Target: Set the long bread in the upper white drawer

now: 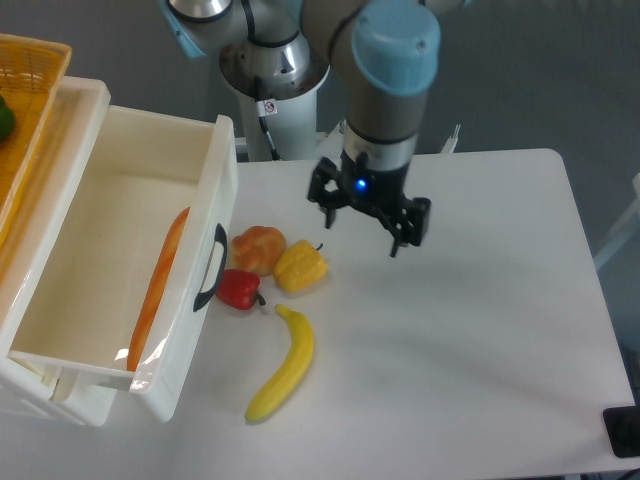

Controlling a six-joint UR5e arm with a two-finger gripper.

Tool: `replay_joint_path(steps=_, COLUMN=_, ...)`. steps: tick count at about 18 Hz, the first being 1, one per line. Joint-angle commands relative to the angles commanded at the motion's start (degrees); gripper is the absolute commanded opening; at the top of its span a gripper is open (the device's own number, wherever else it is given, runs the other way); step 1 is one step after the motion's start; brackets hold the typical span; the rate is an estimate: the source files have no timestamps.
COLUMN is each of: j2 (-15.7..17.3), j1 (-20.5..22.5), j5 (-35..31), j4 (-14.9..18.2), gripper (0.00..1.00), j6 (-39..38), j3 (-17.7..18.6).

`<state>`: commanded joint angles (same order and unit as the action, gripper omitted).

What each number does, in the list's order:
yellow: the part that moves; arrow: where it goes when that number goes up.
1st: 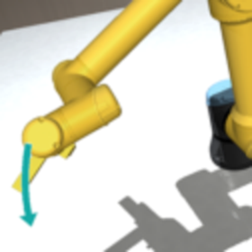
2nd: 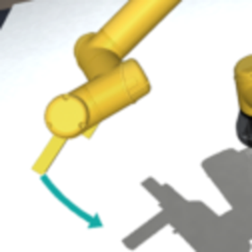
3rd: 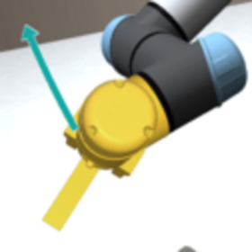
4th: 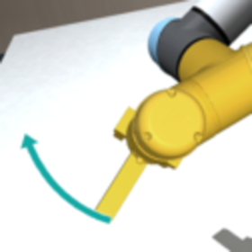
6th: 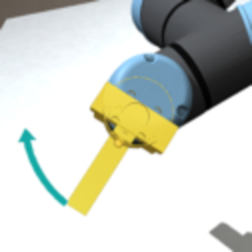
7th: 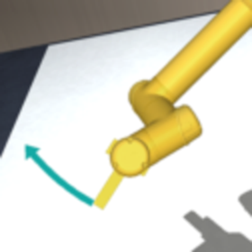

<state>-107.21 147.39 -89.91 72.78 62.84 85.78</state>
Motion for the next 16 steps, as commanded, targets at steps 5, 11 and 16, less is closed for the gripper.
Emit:
replay_joint_path(steps=5, j2=-5.4, j1=1.8, j5=-0.4, j4=-3.6, gripper=1.0, j6=6.3, j3=-0.5)
replay_joint_path(steps=11, j2=-10.9, j1=2.9, j5=-0.5, j4=-8.6, gripper=1.0, j6=12.5, j3=-0.7)
replay_joint_path(steps=16, j2=-13.0, j1=3.2, j5=-0.5, j4=-9.5, gripper=1.0, j6=12.6, j3=-1.5)
